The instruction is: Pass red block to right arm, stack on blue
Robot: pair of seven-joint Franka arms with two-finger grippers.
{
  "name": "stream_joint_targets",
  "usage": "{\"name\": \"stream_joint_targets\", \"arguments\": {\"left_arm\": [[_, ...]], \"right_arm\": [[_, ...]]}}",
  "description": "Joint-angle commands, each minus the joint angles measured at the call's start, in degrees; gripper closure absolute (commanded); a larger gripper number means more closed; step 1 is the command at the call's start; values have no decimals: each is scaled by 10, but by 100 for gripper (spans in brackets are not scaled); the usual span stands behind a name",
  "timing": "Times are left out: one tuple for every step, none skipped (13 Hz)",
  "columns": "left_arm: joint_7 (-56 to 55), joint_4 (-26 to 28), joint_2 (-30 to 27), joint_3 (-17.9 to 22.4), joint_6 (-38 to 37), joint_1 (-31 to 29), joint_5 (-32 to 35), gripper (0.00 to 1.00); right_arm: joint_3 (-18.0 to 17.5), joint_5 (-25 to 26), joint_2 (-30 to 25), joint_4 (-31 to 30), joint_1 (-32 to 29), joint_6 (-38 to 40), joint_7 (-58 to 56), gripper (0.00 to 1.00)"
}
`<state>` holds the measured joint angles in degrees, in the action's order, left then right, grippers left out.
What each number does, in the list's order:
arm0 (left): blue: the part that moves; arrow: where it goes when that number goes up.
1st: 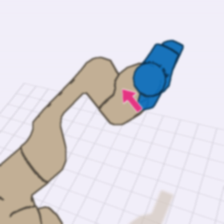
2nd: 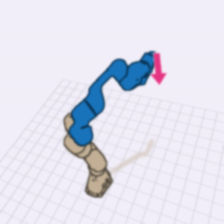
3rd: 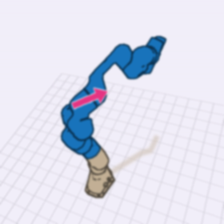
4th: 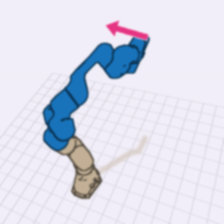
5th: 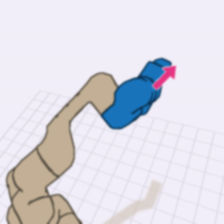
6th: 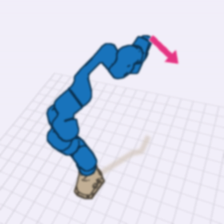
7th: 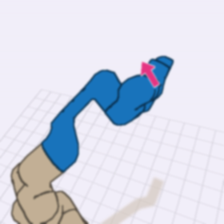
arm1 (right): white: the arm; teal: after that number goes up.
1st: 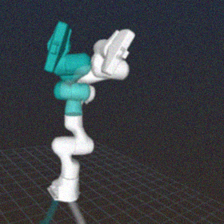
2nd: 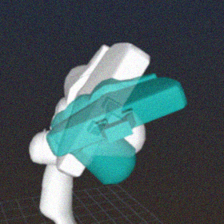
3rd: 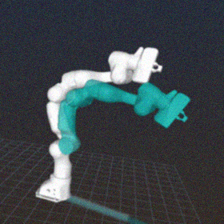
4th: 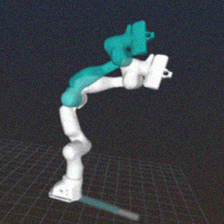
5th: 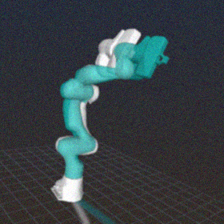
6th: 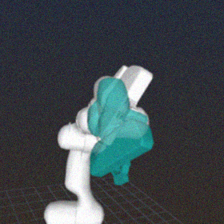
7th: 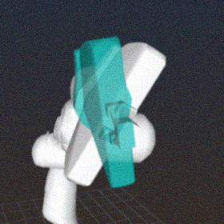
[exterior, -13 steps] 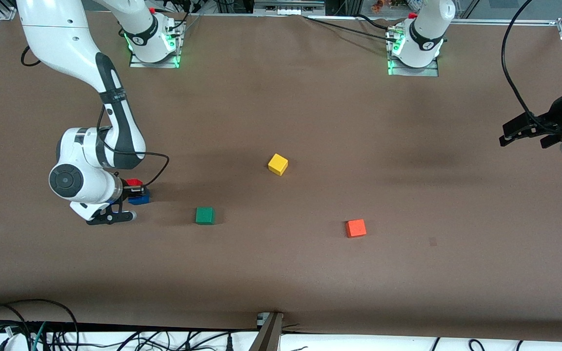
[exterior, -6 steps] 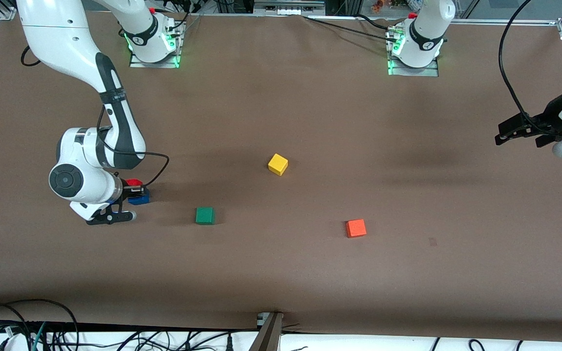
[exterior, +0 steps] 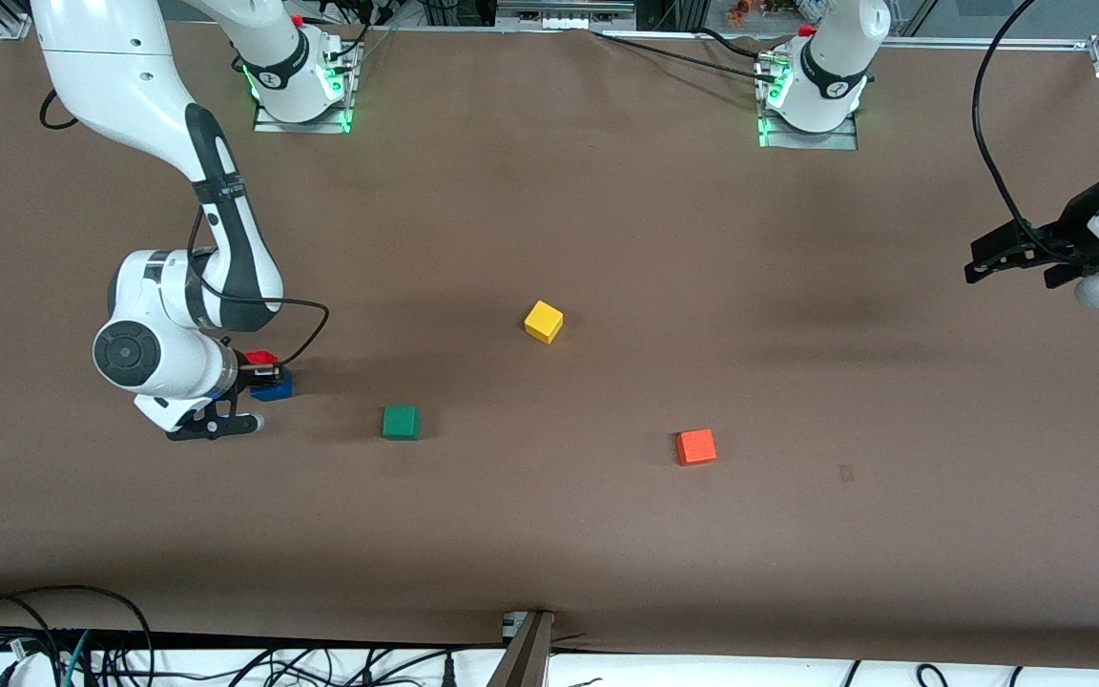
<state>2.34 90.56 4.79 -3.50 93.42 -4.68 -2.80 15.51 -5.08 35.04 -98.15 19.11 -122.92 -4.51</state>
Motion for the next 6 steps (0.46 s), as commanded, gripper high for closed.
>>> {"name": "stream_joint_targets", "arguments": {"left_arm": [[9,-18,8,-2,-12,0,5,0],[9,-18,8,-2,-12,0,5,0],[9,-18,8,-2,-12,0,5,0],[9,-18,8,-2,-12,0,5,0],[9,-18,8,-2,-12,0,5,0],[9,-18,8,-2,-12,0,5,0]], "right_arm": [[-2,8,-13,-10,-2,-11,5,69],[-2,8,-12,-10,-2,-15,5,69],[-2,8,-10,-9,-2,-16,5,69],[-2,8,-10,-8,-1,-17,5,69],[-2,7,-10,-7,-1,-18,5,69],[-2,6,-10,-7,-1,-19,6,69]]}}
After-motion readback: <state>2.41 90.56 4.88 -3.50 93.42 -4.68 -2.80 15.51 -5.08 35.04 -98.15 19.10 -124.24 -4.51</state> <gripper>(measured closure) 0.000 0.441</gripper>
